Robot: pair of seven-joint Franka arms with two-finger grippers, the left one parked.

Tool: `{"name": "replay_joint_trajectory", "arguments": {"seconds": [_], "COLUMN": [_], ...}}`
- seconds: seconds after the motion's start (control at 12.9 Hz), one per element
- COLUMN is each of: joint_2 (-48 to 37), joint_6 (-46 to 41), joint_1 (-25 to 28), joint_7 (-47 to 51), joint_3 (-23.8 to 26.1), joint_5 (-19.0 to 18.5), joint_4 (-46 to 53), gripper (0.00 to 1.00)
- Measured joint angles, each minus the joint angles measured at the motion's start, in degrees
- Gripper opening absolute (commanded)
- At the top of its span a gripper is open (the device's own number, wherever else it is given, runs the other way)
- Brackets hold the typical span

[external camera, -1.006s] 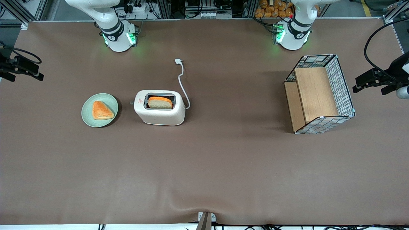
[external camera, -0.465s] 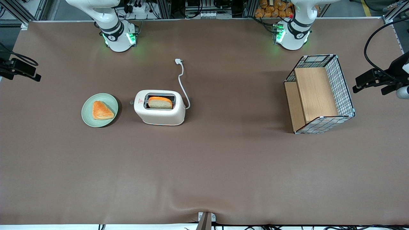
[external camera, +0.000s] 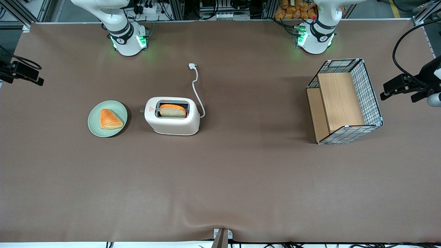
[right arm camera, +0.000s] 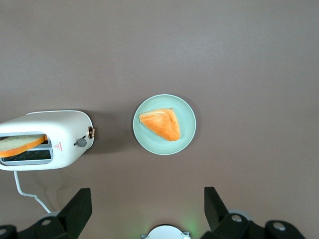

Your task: Press toaster button with right arm

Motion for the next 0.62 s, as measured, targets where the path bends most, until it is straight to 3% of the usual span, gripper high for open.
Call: {"name": "replay_joint_trajectory", "arguments": {"seconds": [0.62], "joint_2": [0.5], "joint_6": [-0.3], "joint_1": [0.1], "joint_7": [0.2], "joint_3": [0.3], "joint_5": [0.0], "joint_4": [0.2], "gripper": [1.00]}}
